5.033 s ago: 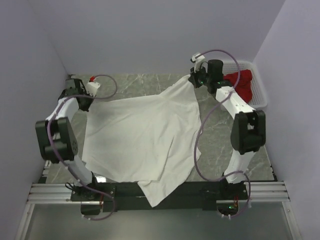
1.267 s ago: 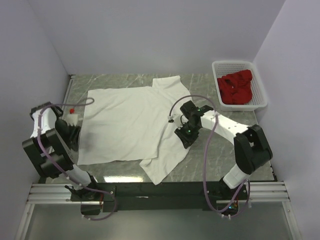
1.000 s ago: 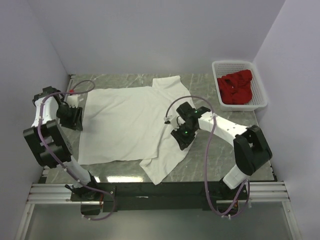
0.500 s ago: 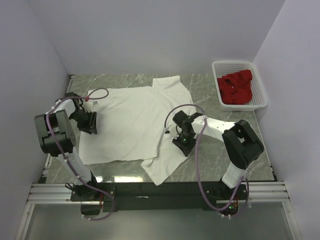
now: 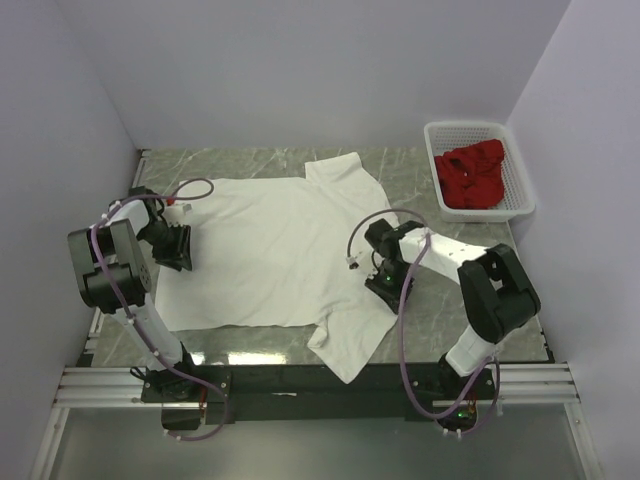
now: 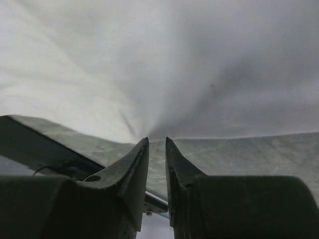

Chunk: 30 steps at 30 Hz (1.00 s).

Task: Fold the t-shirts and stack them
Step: Flatten the tshirt out

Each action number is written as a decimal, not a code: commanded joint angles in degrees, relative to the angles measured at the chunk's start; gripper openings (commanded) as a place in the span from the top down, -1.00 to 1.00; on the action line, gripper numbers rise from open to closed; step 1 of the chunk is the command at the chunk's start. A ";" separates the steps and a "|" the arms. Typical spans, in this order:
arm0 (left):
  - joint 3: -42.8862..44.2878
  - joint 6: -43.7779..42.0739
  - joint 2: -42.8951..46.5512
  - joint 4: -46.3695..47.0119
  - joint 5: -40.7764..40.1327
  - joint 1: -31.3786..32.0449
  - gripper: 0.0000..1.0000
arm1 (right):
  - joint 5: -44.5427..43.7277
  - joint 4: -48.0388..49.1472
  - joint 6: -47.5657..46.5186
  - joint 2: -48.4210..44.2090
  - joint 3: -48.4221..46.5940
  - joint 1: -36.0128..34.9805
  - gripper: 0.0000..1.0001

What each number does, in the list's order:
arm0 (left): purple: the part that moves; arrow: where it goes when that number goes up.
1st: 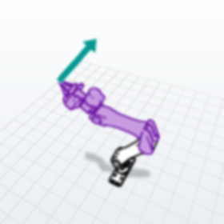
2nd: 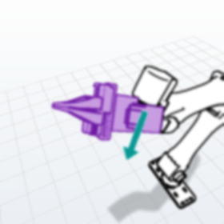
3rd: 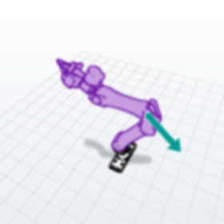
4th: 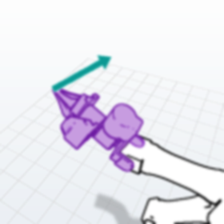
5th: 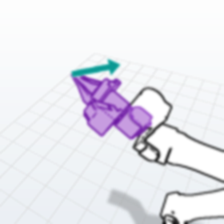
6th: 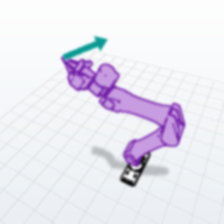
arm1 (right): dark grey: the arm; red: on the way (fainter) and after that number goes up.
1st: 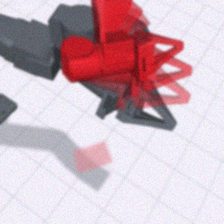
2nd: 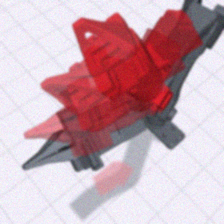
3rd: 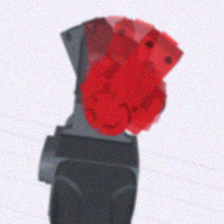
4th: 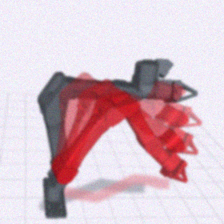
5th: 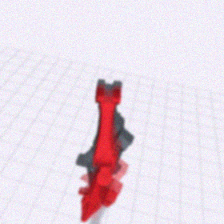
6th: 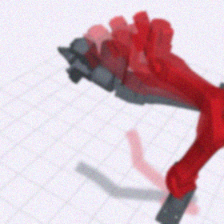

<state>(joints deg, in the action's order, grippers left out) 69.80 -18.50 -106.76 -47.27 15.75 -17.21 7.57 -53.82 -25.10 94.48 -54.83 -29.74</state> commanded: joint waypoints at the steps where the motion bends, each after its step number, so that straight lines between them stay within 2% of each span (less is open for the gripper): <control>1: 0.68 -1.45 -2.58 2.10 -0.82 -0.89 0.10 | 7.96 -4.26 -2.41 -5.26 -6.07 -0.15 0.44; 5: 1.92 -1.27 -1.43 0.51 0.86 -0.63 0.08 | 15.88 -5.59 -1.62 -7.46 -8.36 -3.57 0.43; 9: 1.92 -1.36 -0.91 0.24 1.04 -0.54 0.08 | 17.65 -2.44 3.29 -7.03 -6.70 -8.93 0.43; 13: 1.04 -0.92 -0.56 0.77 1.04 -0.72 0.08 | 15.55 3.00 6.46 -5.45 -3.27 -14.37 0.44; 19: -0.01 0.04 -0.73 1.74 0.86 -0.63 0.08 | 9.75 4.96 7.09 -0.27 -1.25 -16.76 0.46; 26: 0.51 -0.22 -1.87 1.91 -1.24 -0.63 0.08 | 2.28 -2.94 1.38 4.57 -2.48 -16.76 0.47; 30: 1.21 -0.31 -2.75 2.09 -2.04 -0.81 0.08 | -2.29 -6.46 -3.80 4.32 1.12 -16.58 0.47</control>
<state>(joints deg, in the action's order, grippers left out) 70.59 -18.26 -107.18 -47.81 16.34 -17.47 10.68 -55.13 -23.77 98.65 -56.07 -46.37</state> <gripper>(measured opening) 0.458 0.263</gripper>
